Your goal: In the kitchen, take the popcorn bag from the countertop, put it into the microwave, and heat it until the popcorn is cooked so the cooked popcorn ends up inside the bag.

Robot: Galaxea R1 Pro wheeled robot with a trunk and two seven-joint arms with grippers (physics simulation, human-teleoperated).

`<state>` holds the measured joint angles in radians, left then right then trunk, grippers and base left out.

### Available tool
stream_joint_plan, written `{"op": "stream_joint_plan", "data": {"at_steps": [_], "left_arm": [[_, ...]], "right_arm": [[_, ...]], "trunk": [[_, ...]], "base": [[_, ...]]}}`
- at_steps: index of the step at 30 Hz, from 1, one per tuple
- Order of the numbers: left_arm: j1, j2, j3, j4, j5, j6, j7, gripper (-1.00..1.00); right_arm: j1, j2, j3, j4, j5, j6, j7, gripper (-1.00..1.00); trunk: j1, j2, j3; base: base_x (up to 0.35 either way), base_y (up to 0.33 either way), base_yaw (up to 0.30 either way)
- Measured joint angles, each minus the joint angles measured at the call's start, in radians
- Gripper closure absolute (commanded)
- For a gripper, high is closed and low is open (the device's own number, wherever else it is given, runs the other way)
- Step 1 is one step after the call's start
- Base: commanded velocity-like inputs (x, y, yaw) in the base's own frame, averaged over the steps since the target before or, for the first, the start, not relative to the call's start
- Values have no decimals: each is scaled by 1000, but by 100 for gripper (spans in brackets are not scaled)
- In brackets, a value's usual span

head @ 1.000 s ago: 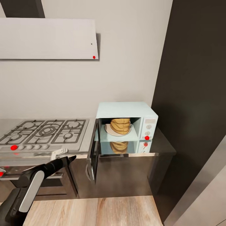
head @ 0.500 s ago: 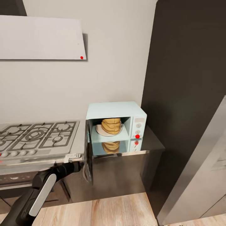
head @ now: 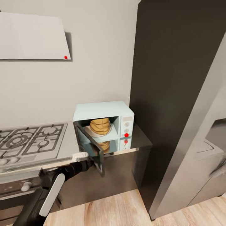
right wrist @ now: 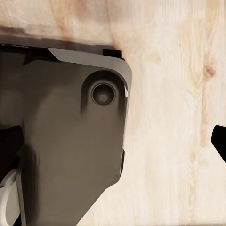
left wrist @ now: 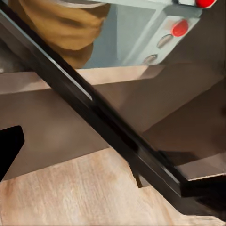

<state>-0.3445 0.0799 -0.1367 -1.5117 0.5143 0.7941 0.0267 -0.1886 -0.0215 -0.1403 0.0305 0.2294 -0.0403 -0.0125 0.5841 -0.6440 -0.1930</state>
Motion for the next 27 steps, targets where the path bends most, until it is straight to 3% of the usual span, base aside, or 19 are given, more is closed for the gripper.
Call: {"op": "stream_joint_plan", "data": {"at_steps": [2,4,5,8,11,16,27], "left_arm": [[0,-12,1,0,-41,-3,3,-100],[0,-40,1,0,-115,-5,5,-100],[0,-50,1,0,-134,-5,5,-100],[0,-78,0,0,-179,-6,6,-100],[0,-85,2,0,-213,-8,4,-100],[0,-86,7,0,-230,-7,6,-100],[0,-86,62,-1,-224,-8,11,-100]], "right_arm": [[0,0,0,0,0,0,0,-100],[0,0,0,0,0,0,0,-100],[0,0,0,0,0,0,0,-100],[0,-1,0,0,0,0,0,-100],[0,-1,0,0,0,0,0,-100],[0,-1,0,0,0,0,0,-100],[0,2,0,0,0,0,0,-100]], "trunk": [[0,0,0],[0,0,0],[0,0,0],[0,0,0],[0,0,0],[0,0,0],[0,0,0]], "base": [[0,0,-238],[0,0,-238],[0,0,-238],[0,0,-238],[25,0,-238],[161,0,-238],[219,0,-230]]}}
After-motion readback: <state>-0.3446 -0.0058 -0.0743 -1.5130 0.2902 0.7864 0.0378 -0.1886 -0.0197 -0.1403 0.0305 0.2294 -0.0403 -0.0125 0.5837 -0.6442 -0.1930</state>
